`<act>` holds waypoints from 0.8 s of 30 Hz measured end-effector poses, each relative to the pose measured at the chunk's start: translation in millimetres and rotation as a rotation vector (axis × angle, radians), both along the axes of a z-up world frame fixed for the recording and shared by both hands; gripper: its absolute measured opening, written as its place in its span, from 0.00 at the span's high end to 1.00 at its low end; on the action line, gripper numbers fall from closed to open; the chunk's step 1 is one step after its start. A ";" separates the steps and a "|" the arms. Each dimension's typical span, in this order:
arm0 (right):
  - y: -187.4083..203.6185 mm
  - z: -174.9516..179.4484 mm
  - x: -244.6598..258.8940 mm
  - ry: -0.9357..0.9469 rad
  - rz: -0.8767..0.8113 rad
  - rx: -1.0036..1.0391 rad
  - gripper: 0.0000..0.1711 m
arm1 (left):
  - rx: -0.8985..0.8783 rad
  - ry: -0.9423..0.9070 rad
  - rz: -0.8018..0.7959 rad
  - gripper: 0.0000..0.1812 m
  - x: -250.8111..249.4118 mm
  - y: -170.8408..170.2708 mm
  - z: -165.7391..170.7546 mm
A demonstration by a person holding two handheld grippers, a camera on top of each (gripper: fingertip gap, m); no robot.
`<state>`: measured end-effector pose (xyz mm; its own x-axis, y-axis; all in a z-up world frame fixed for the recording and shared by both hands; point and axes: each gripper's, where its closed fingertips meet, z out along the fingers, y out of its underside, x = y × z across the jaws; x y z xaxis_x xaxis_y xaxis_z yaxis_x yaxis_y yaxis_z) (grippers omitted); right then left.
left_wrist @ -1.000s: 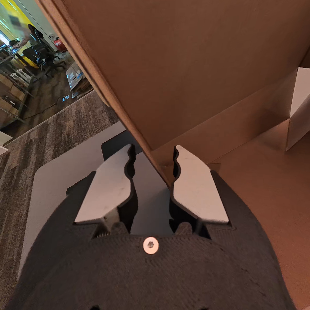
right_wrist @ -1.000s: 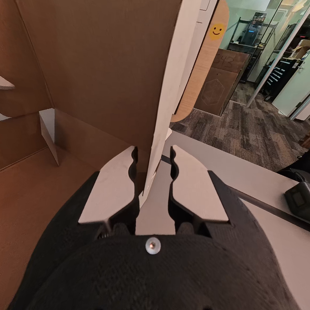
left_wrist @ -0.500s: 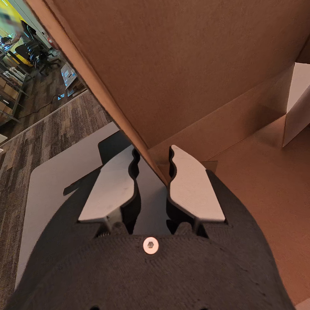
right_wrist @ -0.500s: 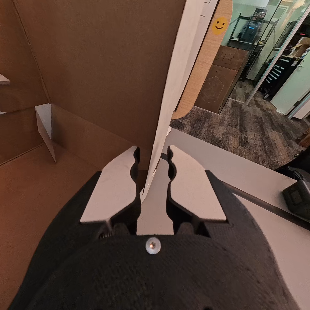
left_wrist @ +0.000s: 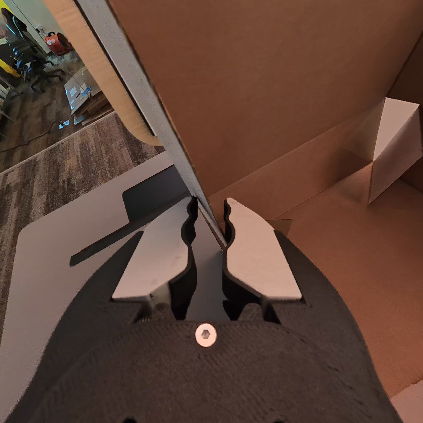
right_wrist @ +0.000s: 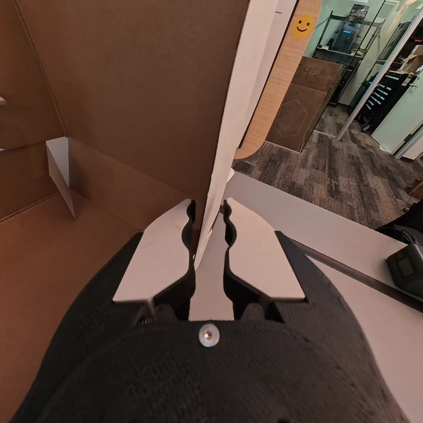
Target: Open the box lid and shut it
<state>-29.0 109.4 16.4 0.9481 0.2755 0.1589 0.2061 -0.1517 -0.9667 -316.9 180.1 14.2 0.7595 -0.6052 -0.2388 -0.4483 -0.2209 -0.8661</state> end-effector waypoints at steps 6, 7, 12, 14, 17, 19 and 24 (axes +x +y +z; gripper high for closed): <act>0.4 -2.5 -1.2 -0.010 0.008 -0.009 0.91 | -0.015 -0.005 -0.002 0.90 -3.0 0.2 0.0; 0.4 -2.9 -1.5 -0.012 0.011 -0.010 0.92 | -0.016 -0.001 -0.002 0.90 -3.8 0.0 0.0; 0.7 -3.2 1.4 -0.019 0.009 -0.012 0.95 | -0.028 0.016 -0.005 0.92 -8.9 -1.0 0.4; 1.0 -3.2 3.6 -0.018 0.006 -0.014 0.96 | -0.034 0.014 -0.011 0.93 -11.0 -1.3 1.1; 1.3 -3.2 8.5 -0.015 0.001 -0.017 0.97 | -0.044 0.015 -0.019 0.94 -16.1 -1.6 1.7; 1.5 -3.0 12.8 -0.008 -0.002 -0.020 0.98 | -0.053 0.007 -0.028 0.95 -19.7 -2.1 2.6; 1.2 -2.1 17.2 0.053 0.018 -0.032 0.98 | -0.072 -0.019 -0.035 0.97 -28.8 -2.3 5.2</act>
<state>-11.7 110.7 14.3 0.9497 0.2971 0.0991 0.1574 -0.1794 -0.9711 -345.8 177.8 19.3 0.7413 -0.6467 -0.1797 -0.4407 -0.2671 -0.8570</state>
